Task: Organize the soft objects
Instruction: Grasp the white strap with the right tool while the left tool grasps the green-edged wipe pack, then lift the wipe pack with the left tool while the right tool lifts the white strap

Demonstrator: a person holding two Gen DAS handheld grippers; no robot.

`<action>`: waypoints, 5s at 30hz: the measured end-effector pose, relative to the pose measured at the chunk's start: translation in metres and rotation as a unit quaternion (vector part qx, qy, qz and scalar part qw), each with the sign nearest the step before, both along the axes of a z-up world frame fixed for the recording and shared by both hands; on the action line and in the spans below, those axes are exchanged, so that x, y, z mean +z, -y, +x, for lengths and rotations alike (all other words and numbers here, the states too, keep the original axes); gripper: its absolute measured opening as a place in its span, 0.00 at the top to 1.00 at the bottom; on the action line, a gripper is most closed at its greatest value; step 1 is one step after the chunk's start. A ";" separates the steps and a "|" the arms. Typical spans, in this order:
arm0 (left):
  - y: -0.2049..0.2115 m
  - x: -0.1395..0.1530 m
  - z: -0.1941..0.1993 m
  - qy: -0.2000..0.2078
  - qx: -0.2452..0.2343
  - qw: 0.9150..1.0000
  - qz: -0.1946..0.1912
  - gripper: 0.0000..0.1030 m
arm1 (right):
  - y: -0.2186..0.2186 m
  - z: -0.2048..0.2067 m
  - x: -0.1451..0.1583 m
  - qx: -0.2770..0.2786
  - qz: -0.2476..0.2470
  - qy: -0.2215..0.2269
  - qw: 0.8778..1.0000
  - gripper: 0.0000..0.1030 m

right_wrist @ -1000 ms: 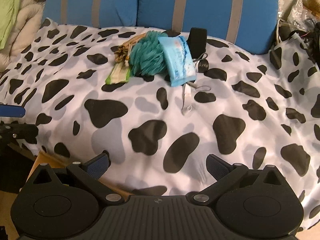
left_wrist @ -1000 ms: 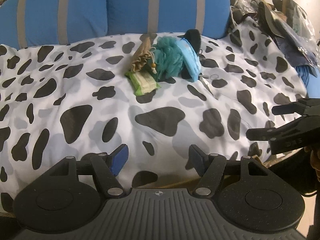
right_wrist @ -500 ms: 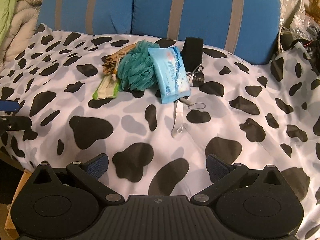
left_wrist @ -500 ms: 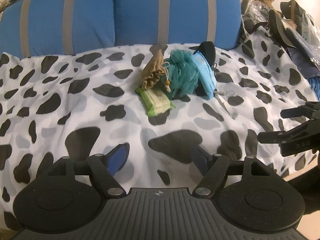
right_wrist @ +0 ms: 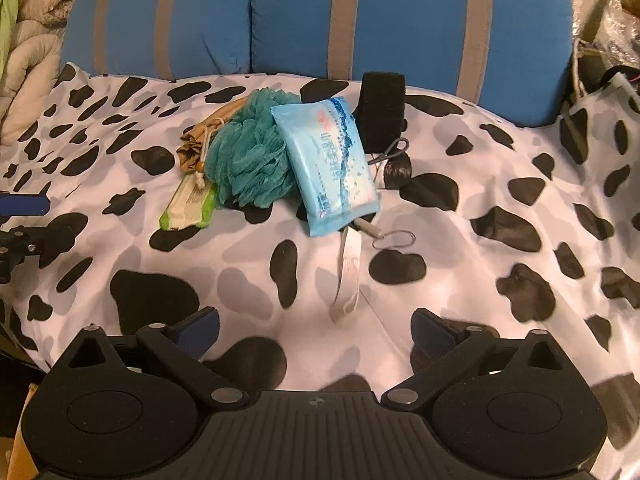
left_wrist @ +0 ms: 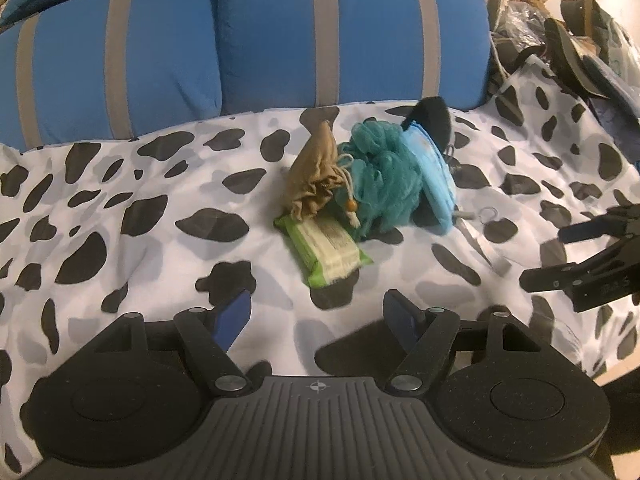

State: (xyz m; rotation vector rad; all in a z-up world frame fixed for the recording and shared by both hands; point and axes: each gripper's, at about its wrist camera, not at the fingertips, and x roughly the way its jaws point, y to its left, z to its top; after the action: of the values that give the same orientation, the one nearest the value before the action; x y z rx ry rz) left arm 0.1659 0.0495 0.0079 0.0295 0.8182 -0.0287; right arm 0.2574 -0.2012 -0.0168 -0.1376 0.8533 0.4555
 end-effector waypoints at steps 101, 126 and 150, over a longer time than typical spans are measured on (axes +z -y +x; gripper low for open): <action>0.021 -0.079 0.070 -0.085 0.039 0.995 0.020 0.43 | 0.027 -0.014 0.029 0.008 0.085 -0.041 0.996 0.85; 0.007 -0.027 0.023 -0.048 0.033 0.998 -0.039 0.53 | 0.020 -0.037 0.027 0.003 0.076 -0.039 0.996 0.85; 0.039 -0.005 -0.080 -0.049 -0.046 0.995 -0.069 0.53 | 0.011 -0.097 0.020 0.039 0.072 -0.070 0.994 0.85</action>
State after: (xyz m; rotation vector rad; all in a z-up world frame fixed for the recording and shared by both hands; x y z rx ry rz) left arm 0.0858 0.0101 0.0026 -0.0657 0.9110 -0.1753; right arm 0.1603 -0.2127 0.0036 -0.0066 0.9518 0.6025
